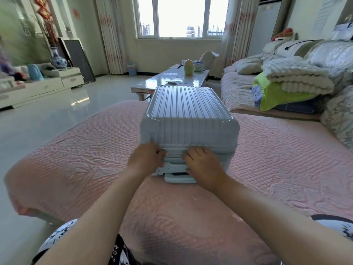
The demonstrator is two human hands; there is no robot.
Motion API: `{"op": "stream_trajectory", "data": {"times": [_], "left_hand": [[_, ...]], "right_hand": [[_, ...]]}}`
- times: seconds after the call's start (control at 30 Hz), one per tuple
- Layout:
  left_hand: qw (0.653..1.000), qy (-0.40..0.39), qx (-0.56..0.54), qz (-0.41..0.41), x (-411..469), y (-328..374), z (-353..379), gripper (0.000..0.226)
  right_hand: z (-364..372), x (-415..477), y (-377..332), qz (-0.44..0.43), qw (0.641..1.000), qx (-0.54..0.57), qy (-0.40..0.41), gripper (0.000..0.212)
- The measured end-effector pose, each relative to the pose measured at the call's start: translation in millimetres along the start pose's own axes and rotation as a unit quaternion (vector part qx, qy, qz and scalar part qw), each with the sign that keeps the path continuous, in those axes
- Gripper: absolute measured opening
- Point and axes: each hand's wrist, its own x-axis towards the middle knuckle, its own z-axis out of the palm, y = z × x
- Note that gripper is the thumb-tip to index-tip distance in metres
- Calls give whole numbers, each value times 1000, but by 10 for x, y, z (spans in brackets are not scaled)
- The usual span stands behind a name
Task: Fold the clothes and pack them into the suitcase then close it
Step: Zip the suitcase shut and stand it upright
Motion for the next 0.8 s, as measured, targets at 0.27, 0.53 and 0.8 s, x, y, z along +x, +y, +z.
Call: {"op": "stream_trajectory", "data": {"times": [0.27,0.53,0.8], "left_hand": [[991,127,41,6,-45,-464,-146,25],[981,118,-1,153,14,-647,-117,10],[986,92,-118,80,146,-637,-59,13]], "right_hand": [[19,-122,7,-63,991,-107,58,18],[81,305,-281,-106,987,-123,18,79],[245,288,-108,-158,965,-208,8,64]]}}
